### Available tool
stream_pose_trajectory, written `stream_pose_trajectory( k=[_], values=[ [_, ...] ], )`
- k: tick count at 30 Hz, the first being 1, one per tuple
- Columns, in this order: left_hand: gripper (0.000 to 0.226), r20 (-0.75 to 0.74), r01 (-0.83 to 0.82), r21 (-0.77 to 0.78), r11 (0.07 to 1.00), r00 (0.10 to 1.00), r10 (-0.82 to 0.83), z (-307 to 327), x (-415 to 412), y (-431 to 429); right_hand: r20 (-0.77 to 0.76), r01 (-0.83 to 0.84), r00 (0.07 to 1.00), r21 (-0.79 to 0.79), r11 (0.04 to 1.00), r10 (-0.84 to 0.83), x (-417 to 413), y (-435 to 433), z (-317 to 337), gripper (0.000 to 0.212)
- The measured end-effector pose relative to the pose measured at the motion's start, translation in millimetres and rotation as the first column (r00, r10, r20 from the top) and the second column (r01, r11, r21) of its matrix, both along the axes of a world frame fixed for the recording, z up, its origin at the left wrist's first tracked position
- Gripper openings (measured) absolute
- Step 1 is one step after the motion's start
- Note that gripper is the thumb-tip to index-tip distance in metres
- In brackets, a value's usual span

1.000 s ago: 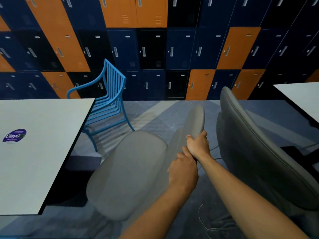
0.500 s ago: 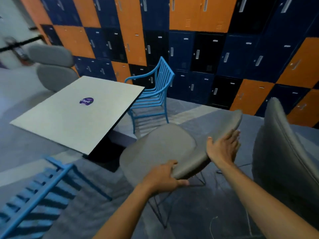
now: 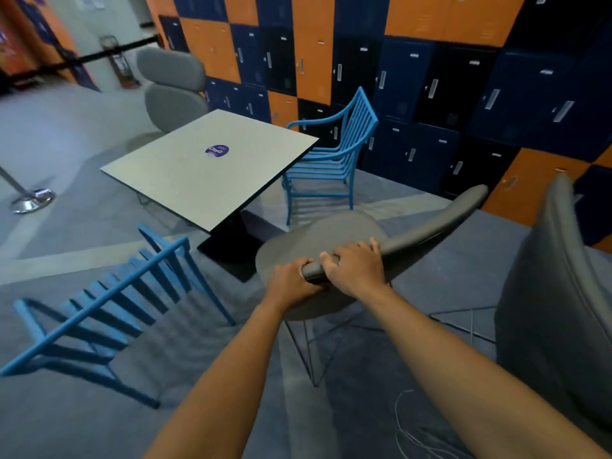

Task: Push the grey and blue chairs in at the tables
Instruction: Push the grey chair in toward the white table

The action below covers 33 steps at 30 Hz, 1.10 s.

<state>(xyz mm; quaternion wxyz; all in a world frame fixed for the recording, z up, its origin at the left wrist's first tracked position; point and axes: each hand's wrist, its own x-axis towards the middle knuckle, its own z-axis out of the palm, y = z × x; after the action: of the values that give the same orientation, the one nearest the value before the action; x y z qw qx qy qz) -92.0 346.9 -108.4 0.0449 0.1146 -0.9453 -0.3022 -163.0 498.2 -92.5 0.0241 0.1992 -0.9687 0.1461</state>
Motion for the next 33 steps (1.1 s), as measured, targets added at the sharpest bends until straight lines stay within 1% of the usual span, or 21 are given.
stream_pose_trajectory(
  k=[2,4,10,16,19,22,25,29,31,32,33],
  values=[
    [0.068,-0.018,0.001,0.008,1.000,1.000,-0.001,-3,4,2,-0.034,0.019,0.999,-0.048,0.999,-0.021,8,-2,-4,0.060],
    [0.061,-0.022,-0.001,0.013,1.000,1.000,0.001,-2,8,7,-0.066,0.042,0.997,-0.076,0.996,-0.047,12,2,-8,0.055],
    [0.051,-0.017,0.001,0.035,0.999,1.000,0.000,-4,35,32,-0.121,0.073,0.989,-0.074,0.995,-0.082,35,26,-23,0.044],
    [0.044,-0.106,-0.023,0.028,0.999,0.994,0.026,-12,66,67,-0.248,0.056,0.965,-0.141,0.989,-0.089,61,57,-33,0.034],
    [0.048,-0.123,-0.040,0.020,0.999,0.991,0.043,-14,73,86,-0.254,0.020,0.965,-0.149,0.989,-0.057,62,73,-29,0.034],
    [0.048,-0.150,-0.089,0.018,0.996,0.984,0.091,-15,79,106,-0.240,-0.003,0.970,-0.165,0.986,-0.037,61,86,-23,0.028],
    [0.049,-0.134,-0.136,0.012,0.991,0.982,0.136,-14,84,126,-0.222,-0.042,0.975,-0.155,0.987,0.007,61,99,-16,0.026],
    [0.059,-0.093,-0.179,-0.013,0.984,0.980,0.177,-16,91,141,-0.137,-0.084,0.989,-0.153,0.985,0.063,64,109,-5,0.033],
    [0.062,-0.080,-0.184,-0.013,0.983,0.980,0.183,-15,95,148,-0.093,-0.058,0.995,-0.201,0.978,0.040,69,118,-7,0.041],
    [0.064,-0.065,-0.181,-0.018,0.983,0.982,0.180,-13,95,150,-0.062,0.011,0.998,-0.236,0.972,-0.026,71,123,-9,0.053],
    [0.066,-0.046,-0.180,-0.030,0.983,0.983,0.179,-11,94,152,-0.017,0.123,0.991,-0.284,0.951,-0.133,72,129,-10,0.071]
  ],
)
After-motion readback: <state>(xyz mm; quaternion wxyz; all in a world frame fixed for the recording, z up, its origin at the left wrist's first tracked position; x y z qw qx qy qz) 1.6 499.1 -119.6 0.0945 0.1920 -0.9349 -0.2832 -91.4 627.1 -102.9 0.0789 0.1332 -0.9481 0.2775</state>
